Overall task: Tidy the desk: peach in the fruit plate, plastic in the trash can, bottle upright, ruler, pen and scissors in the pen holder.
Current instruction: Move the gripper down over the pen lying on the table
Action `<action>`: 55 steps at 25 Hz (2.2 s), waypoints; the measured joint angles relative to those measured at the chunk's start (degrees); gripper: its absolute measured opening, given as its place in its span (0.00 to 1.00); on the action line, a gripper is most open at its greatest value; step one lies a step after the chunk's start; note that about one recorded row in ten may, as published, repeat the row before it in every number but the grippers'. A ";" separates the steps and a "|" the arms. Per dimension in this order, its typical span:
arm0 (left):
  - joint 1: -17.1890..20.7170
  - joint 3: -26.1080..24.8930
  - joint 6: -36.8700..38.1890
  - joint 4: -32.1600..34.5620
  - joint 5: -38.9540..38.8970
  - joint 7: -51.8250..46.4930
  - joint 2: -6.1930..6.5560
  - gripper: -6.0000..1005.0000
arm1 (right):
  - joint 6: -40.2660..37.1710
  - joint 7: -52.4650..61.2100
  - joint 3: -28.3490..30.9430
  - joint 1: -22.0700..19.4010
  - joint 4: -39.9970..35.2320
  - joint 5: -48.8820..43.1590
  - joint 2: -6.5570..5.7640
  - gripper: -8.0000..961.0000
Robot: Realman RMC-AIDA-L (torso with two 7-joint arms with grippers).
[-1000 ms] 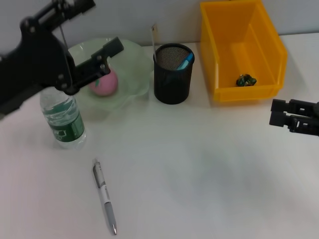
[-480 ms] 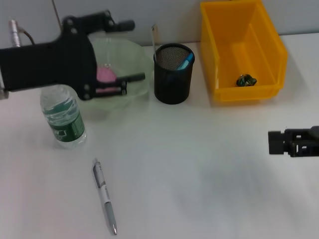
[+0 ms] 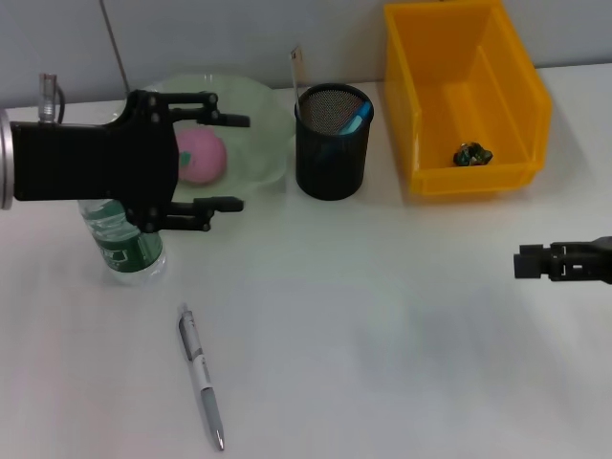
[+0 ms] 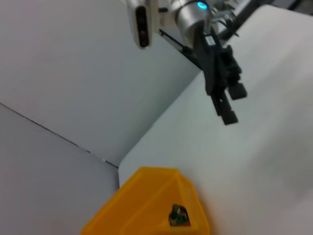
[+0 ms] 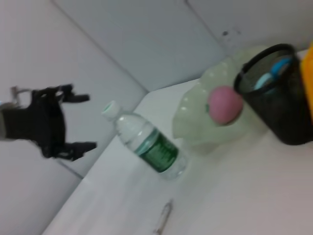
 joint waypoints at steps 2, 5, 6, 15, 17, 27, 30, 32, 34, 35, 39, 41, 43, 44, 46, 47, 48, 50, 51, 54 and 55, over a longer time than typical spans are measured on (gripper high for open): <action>0.41 0.00 0.24 1.60 1.56 0.81 0.03 0.73 | 0.60 0.28 0.07 -0.05 0.26 0.12 0.04 0.77; 0.87 1.56 0.52 4.91 6.19 1.32 0.02 0.73 | 1.08 1.01 -0.10 0.31 1.59 0.18 -0.22 0.77; 0.87 1.56 0.52 4.91 6.19 1.32 0.02 0.73 | 1.08 1.01 -0.10 0.31 1.59 0.18 -0.22 0.77; -0.86 10.57 2.03 9.60 22.55 -2.73 1.28 0.72 | 2.44 2.86 -1.57 2.65 2.92 -0.42 -0.37 0.77; -0.87 12.21 1.84 10.06 24.56 -3.47 1.47 0.72 | 2.59 3.07 -1.86 2.80 2.92 -0.44 -0.41 0.77; -0.95 22.81 1.20 11.52 34.03 -4.36 2.36 0.73 | 4.57 3.08 -2.33 3.31 2.91 -0.38 -0.23 0.77; -0.73 24.33 1.83 12.19 37.44 -2.08 1.32 0.72 | 5.02 3.36 -2.32 3.60 2.91 -0.45 -0.17 0.77; -0.87 24.87 2.21 12.41 37.71 -2.04 1.40 0.72 | 5.11 3.40 -2.32 3.63 2.91 -0.46 -0.13 0.77; -1.23 25.65 3.33 13.00 37.85 -2.02 1.59 0.72 | 5.27 3.41 -2.31 3.66 2.91 -0.48 -0.05 0.77; -1.43 25.99 4.05 13.38 37.84 -1.96 1.64 0.72 | 5.50 3.41 -2.32 3.66 2.91 -0.49 0.02 0.77; -2.42 27.58 5.12 13.97 38.15 -1.68 1.83 0.73 | 5.78 3.40 -2.39 3.65 2.91 -0.56 0.13 0.77; -3.40 29.50 5.41 13.73 38.58 -1.28 1.90 0.73 | 5.89 3.26 -2.41 3.63 2.91 -0.70 0.13 0.77; -4.29 30.15 5.75 13.13 38.54 -1.11 1.84 0.73 | 5.93 3.29 -2.49 3.70 2.82 -0.80 0.16 0.77; -4.80 30.49 5.89 12.70 38.47 -1.09 1.75 0.72 | 5.93 3.29 -2.73 3.82 2.76 -0.82 0.19 0.77; -5.48 30.90 5.97 11.85 38.37 -1.11 1.49 0.70 | 6.04 3.30 -3.21 3.95 2.69 -0.89 0.20 0.77; -5.99 31.45 6.00 11.14 38.49 -1.22 1.21 0.69 | 6.51 3.28 -3.92 3.99 2.76 -0.95 0.20 0.77; -5.99 31.45 6.00 11.14 38.49 -1.22 1.21 0.69 | 6.51 3.28 -3.92 3.99 2.76 -0.95 0.20 0.77; -6.55 31.97 6.21 10.48 38.53 -1.10 0.76 0.68 | 7.55 3.10 -5.11 3.92 2.88 -1.00 0.22 0.77; -6.55 31.97 6.21 10.48 38.53 -1.10 0.76 0.67 | 7.55 3.10 -5.11 3.92 2.88 -1.00 0.22 0.77; -7.06 32.97 6.38 10.02 38.50 -0.98 0.42 0.66 | 8.15 3.06 -5.93 3.80 2.90 -1.02 0.27 0.77; -7.39 33.76 6.45 9.45 38.46 -0.94 0.36 0.66 | 8.10 3.10 -6.08 3.83 2.91 -1.02 0.27 0.77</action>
